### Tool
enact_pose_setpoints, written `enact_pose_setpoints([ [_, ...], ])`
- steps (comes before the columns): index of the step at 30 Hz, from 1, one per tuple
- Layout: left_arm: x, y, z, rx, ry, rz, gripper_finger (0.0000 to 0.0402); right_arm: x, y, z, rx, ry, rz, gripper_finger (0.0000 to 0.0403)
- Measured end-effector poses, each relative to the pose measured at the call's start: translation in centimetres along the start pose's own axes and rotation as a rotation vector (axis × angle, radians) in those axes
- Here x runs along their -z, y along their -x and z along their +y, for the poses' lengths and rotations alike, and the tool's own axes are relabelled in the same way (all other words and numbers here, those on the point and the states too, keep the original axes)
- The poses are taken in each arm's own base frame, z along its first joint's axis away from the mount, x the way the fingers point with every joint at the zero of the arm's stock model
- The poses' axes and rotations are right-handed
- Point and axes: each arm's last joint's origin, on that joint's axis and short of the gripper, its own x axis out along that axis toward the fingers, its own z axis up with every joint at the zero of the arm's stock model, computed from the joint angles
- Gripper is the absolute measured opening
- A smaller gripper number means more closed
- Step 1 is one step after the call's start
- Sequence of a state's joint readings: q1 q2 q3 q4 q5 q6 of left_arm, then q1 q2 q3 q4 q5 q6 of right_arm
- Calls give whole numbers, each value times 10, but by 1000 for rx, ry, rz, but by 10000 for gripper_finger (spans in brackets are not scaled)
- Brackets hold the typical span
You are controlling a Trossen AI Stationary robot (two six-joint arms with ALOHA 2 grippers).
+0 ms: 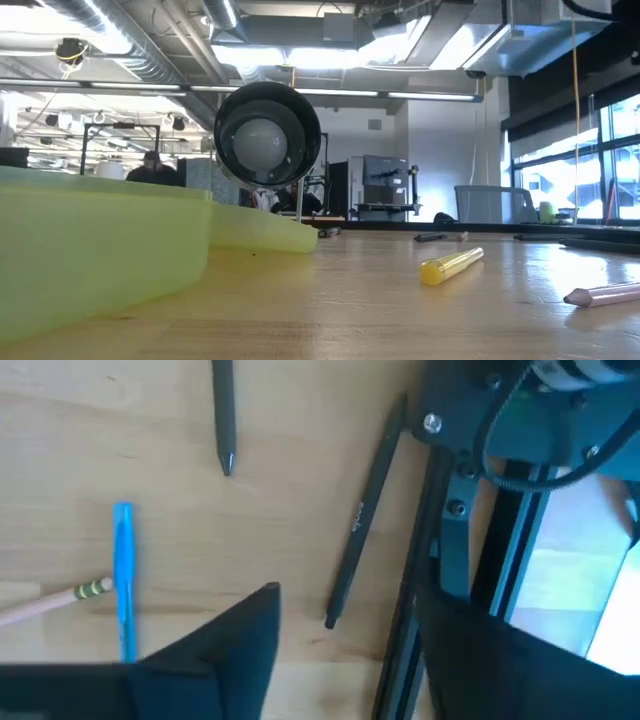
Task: Pick & place school supplies into a supply box
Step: Put the black pen into the supply box
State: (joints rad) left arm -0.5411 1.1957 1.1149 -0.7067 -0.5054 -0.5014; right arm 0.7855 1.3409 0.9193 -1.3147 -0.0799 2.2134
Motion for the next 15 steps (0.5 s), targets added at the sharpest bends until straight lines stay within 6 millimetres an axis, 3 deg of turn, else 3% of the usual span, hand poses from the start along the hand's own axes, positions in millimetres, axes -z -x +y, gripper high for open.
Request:
enact_pose_setpoints([
  [6,0,0,1,-23,0,-13,75,10,-12,11,16,-60,-14,263],
  [15,0,0,1,-23,9,-13,76,12,-50,16,59,-78,-29,238],
])
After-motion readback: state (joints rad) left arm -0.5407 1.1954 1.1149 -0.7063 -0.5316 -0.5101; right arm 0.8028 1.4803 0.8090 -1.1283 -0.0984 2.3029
